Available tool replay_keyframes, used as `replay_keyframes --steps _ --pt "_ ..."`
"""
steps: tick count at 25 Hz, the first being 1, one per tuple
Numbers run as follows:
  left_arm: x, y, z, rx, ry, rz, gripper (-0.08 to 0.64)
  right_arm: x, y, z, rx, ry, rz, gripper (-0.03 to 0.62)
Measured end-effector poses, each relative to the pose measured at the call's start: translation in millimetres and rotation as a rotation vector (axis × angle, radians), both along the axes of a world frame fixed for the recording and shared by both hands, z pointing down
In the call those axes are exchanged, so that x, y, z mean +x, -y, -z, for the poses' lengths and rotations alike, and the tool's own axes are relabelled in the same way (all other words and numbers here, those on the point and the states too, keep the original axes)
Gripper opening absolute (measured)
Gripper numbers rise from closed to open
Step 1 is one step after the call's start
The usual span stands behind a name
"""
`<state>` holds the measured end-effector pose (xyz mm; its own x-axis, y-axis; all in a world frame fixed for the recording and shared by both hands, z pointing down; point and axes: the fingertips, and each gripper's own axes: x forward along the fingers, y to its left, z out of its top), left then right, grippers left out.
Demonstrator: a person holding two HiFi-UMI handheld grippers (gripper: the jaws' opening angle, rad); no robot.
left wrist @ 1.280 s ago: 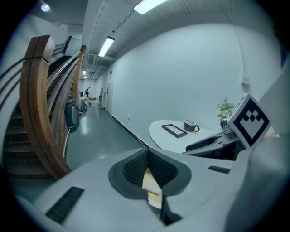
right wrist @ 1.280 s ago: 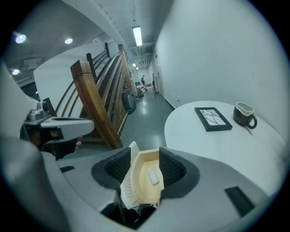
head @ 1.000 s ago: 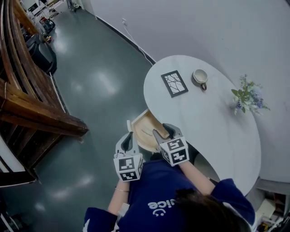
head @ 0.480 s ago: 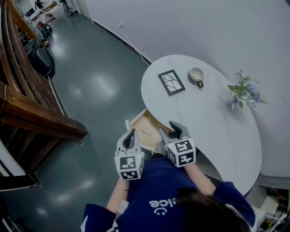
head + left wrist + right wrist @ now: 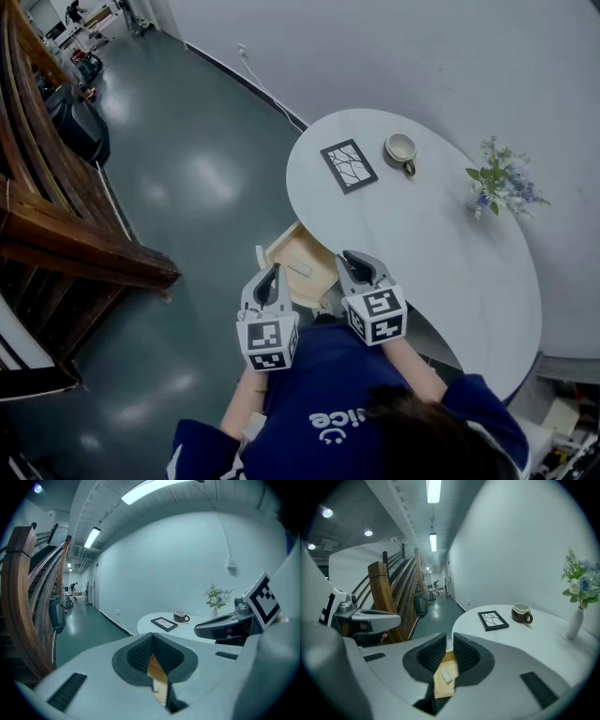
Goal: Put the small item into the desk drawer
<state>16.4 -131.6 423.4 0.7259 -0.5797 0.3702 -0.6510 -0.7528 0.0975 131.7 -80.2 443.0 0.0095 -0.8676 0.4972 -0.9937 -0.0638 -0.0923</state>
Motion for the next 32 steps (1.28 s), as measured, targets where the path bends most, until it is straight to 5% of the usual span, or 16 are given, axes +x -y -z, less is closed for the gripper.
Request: replay_keyframes --steps 5,32 --pt "-1 -3 3 0.001 0.002 0.007 0.003 3 -2 3 0.019 0.019 -0.012 0.009" --pt "-10 -5 -2 -0.009 0.003 0.05 0.003 0 -2 -3 0.016 -0.018 0.027 0.006"
